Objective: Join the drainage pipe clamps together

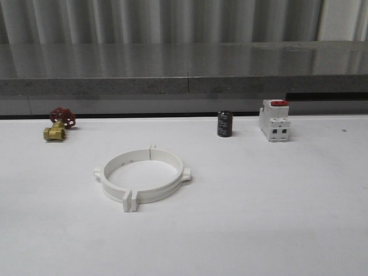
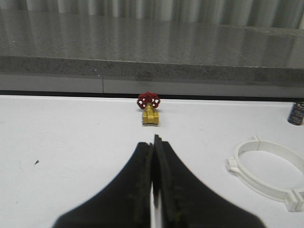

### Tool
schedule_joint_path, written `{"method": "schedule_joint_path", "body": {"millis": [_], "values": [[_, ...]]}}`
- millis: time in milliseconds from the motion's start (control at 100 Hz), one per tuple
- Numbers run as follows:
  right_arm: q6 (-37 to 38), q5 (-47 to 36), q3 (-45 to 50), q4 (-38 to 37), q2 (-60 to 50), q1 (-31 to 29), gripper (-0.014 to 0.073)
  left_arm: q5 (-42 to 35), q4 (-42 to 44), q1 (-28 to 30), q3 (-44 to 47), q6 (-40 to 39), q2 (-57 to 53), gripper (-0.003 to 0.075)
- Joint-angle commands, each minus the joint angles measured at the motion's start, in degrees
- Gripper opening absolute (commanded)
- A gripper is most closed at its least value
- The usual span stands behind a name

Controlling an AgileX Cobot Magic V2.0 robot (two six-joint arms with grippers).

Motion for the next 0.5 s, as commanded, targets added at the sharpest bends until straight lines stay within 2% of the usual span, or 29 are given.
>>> {"method": "schedule_joint_path", "body": {"millis": [0,100,490], "values": [[-0.37,-4.92,-1.12,0.12,-1.04,-0.17,-0.0066,-5.66,0.00,1.65,1.75,0.00,-3.15,-0.0020],[-0.37,-4.92,-1.12,0.12,-1.04,-0.17,-0.0066,-5.89,0.00,3.53,4.44,0.00,-7.46,-0.0020],[-0.37,-4.92,-1.12,0.12,-1.04,-0.17,-0.0066,-8.45,0.30,4.74,4.84,0.00,-6.98,-0.0020]]}}
